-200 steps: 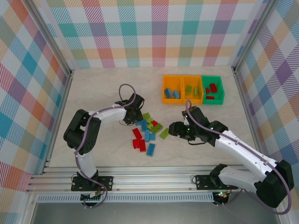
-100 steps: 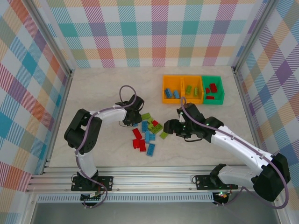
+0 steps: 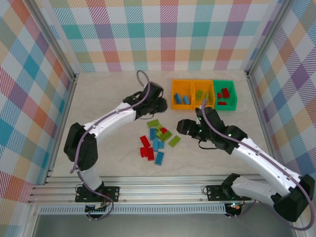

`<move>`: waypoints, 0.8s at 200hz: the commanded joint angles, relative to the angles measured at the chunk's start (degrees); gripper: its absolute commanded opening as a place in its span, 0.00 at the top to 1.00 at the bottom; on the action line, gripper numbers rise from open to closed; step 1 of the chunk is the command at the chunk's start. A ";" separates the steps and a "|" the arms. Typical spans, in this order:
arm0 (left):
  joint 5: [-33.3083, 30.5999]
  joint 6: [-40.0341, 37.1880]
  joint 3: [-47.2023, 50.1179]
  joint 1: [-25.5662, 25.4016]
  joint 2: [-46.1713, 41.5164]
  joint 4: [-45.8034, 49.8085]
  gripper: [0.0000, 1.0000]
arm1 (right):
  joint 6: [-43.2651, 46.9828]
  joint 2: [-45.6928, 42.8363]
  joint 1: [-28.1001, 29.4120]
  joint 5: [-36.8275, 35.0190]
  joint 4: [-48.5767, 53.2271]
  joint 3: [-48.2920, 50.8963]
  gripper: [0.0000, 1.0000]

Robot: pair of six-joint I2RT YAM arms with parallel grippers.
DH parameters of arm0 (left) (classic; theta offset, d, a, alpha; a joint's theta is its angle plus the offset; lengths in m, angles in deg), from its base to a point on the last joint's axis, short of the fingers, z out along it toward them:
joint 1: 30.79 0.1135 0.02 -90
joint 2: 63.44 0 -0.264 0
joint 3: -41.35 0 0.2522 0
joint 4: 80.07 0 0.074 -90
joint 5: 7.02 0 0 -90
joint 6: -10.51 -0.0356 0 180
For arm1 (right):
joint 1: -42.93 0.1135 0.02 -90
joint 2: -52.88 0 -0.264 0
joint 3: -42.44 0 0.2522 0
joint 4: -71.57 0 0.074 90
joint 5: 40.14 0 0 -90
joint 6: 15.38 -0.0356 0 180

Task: Sort the legos into containers by color

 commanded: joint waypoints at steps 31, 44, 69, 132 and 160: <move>-3.81 -9.17 -23.91 -2.29 21.12 -4.00 0.76 | -1.95 -7.40 0.05 -11.60 5.11 0.76 0.26; -6.23 -11.18 -30.60 -2.23 26.50 -3.21 0.75 | -2.16 -8.71 0.01 -11.36 5.70 1.48 0.26; -12.04 -13.89 -42.10 -2.22 34.76 -1.02 0.73 | -2.69 -10.55 0.07 -11.22 6.63 2.16 0.27; -11.33 -16.88 -58.55 -2.09 45.25 -0.52 0.52 | -2.08 -13.06 0.01 -11.36 9.06 2.42 0.27; -10.97 -16.33 -58.13 -2.17 41.54 1.64 0.49 | -1.61 -13.39 0.00 -11.36 9.08 2.38 0.26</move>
